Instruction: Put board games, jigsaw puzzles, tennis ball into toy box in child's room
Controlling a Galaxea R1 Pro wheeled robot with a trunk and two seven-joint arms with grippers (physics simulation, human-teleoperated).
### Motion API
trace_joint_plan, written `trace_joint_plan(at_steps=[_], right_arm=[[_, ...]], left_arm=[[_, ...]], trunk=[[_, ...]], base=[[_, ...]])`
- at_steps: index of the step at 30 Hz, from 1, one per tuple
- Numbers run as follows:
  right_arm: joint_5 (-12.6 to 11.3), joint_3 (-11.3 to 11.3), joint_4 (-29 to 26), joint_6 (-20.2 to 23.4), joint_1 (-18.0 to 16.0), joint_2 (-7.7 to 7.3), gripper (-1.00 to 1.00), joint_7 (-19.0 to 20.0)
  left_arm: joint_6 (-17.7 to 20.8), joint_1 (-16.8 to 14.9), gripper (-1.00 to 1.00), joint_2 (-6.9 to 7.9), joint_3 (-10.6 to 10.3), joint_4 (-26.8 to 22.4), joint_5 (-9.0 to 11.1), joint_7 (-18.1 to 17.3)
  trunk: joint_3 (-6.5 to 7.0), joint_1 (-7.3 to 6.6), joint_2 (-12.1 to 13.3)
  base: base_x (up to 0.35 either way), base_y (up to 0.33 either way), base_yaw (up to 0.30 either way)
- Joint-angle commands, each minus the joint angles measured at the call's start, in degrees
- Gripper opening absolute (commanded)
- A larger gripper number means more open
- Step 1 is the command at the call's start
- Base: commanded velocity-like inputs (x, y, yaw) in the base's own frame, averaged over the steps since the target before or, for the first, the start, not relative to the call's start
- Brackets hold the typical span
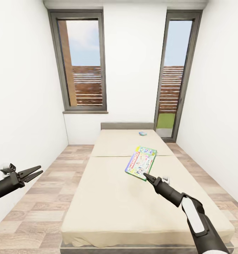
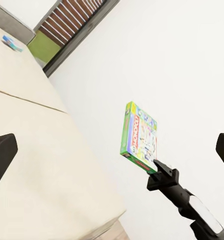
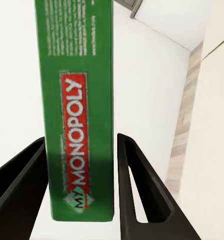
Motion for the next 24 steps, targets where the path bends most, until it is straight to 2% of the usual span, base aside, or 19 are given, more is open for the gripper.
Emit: trace_joint_plan(at_steps=[1,2,5,7,10,14,20,24], right_arm=[[-0.01,0.25,-0.7,0.41,-0.04,0.12,-1.0,-0.05],[-0.01,0.5,-1.08,0.49,-0.04,0.16,-1.0,-0.12],[1.31,4.28,-3.1,1.01,-0.36,-0.15,-1.0,-2.88],[2.71,5.13,-3.05,1.56,-0.62,-0.24,-1.0,-5.36],[4.24,5.38,-3.17,4.17,-0.79,-0.39,-1.0,-7.42],[4.74,5.38,-4.44,5.73,-0.42,-0.47,-1.0,-7.62],[4.83,5.38,-7.56,5.96,0.09,-0.49,-1.0,-7.67],[4.84,5.38,-8.66,6.02,0.33,-0.51,-1.0,-7.68]], left_arm=[[0.61,-0.06,1.0,-0.01,-0.01,0.02,-0.17,-0.25],[0.61,-0.06,1.0,-0.01,-0.02,0.01,-0.17,-0.25],[0.61,-0.15,1.0,0.0,-0.04,0.02,-0.23,-0.25],[0.6,-0.21,1.0,0.0,-0.04,0.05,-0.34,-0.25],[0.56,-0.25,1.0,0.02,-0.69,0.06,-1.31,-0.25],[0.55,-0.25,1.0,0.81,-1.76,0.09,-2.98,-0.25],[0.55,-0.28,1.0,1.24,-1.96,0.32,-3.47,-0.25],[0.51,-0.26,1.0,1.25,-2.33,0.33,-3.46,-0.25]], trunk=[[0.12,-0.23,0.38],[0.3,-0.45,0.78],[0.84,-1.11,1.99],[1.2,-1.55,2.79],[1.74,-2.21,3.99],[2.45,-3.09,5.6],[3.54,-4.4,8.0],[4.43,-5.28,9.61]], base=[[0.0,0.0,0.0],[0.0,0.0,0.0],[0.0,0.0,0.0],[0.0,0.0,0.0],[0.0,0.0,0.0],[0.0,0.0,0.0],[0.0,0.0,0.003],[0.0,0.0,0.131]])
